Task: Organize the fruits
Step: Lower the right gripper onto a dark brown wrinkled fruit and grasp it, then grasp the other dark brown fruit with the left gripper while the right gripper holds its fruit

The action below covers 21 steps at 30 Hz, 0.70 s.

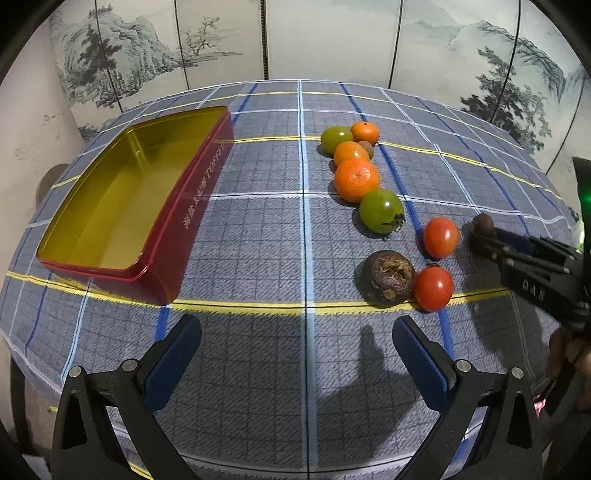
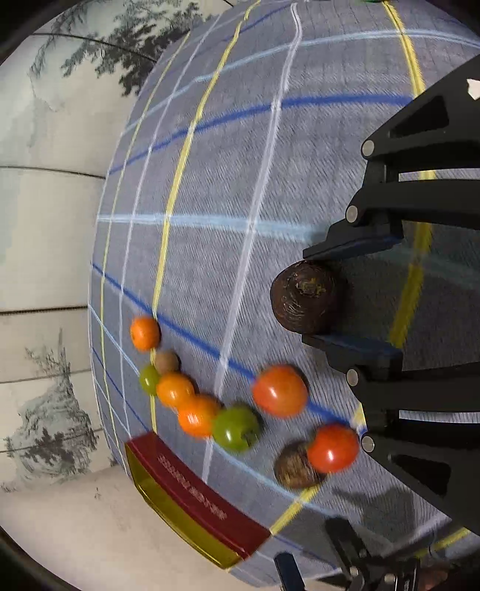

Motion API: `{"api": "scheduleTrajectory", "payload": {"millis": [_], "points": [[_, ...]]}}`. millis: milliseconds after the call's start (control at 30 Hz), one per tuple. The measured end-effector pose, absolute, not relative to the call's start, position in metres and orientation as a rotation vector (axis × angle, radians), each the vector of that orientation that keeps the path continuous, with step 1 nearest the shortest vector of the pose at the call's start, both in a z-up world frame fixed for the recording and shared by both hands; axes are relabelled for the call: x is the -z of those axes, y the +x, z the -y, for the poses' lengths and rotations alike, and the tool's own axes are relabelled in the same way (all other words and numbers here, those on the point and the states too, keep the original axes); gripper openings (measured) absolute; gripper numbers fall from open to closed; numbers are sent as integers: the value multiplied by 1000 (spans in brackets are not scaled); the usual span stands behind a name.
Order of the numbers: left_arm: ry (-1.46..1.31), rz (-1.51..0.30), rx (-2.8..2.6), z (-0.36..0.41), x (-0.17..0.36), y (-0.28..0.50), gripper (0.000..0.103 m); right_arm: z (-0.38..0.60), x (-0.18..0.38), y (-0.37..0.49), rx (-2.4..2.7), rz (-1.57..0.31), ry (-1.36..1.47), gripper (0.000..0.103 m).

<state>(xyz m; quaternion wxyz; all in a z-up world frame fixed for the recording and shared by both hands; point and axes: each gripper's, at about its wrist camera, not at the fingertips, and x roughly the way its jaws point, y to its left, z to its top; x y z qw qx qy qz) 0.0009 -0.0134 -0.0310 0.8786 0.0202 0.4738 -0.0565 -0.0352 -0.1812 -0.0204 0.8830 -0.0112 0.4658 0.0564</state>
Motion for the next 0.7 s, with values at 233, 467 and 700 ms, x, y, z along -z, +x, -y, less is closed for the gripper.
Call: {"api": "scheduleTrajectory", "payload": {"millis": [233,467,700], "points": [[47,-995,128,18,34,5,102,209,23,-13,-57,-951,-44,33],[65,-998,159,27,37,5,92,219,25,-4,-60,-933,-54,33],[77,-1008,229,43,39,13,82,222,25,-2,-60,-933,-44,33]]}}
